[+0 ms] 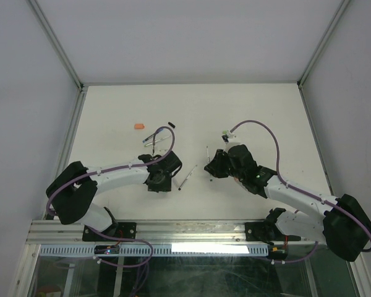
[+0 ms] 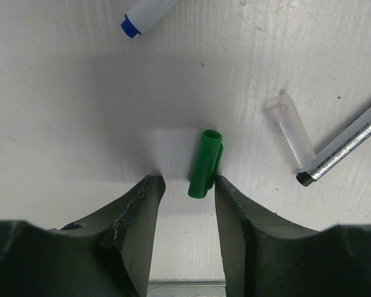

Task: Insert the pens into the pen caps
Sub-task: Move the pen cap to the center of the board.

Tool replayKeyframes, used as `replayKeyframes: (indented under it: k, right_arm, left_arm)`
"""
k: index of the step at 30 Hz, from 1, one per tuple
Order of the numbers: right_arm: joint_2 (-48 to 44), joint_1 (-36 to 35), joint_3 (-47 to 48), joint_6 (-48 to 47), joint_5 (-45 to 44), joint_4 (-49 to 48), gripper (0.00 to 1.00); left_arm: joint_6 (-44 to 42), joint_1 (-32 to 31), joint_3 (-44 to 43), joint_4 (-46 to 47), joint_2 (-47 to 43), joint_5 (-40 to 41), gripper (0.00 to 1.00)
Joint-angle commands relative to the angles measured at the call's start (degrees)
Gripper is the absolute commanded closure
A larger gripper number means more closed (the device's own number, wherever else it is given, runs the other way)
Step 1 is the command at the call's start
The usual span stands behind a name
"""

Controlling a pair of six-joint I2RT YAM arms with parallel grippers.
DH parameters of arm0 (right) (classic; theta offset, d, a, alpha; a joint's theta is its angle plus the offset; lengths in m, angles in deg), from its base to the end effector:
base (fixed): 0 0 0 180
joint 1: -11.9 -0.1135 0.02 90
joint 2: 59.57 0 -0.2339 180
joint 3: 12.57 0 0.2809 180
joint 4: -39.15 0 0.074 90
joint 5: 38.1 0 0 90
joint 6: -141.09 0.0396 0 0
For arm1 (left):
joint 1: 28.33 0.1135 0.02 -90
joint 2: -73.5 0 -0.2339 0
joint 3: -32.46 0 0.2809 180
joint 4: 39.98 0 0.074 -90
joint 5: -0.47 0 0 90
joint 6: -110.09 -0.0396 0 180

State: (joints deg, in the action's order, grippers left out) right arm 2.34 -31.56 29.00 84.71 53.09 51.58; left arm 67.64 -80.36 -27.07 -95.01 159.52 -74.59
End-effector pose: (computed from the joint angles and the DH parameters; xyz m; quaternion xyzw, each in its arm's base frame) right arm 0.1945 0.1855 0.1607 -0.0802 0.8741 0.3055 0.3689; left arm 0.1752 -0.2079 0.1105 0.0290 0.9884 0.0277 0.1463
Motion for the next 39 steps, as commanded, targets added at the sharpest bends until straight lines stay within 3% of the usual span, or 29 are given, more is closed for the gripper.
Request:
replayKeyframes:
  k: [1, 28, 39]
  right_arm:
    - [0.21, 0.18, 1.27, 0.64, 0.57, -3.25, 1.00]
    - [-0.61, 0.18, 0.74, 0.98, 0.48, -3.01, 1.00]
    - [-1.36, 0.19, 0.86, 0.91, 0.20, -2.12, 1.00]
  left_arm:
    - [0.35, 0.97, 1.38, -1.51, -2.36, 1.36, 0.58]
    - [-4.04, 9.08, 1.04, -1.17, -3.73, 3.69, 0.57]
    - [-6.56, 10.11, -3.25, 2.87, 1.63, 3.00, 0.58]
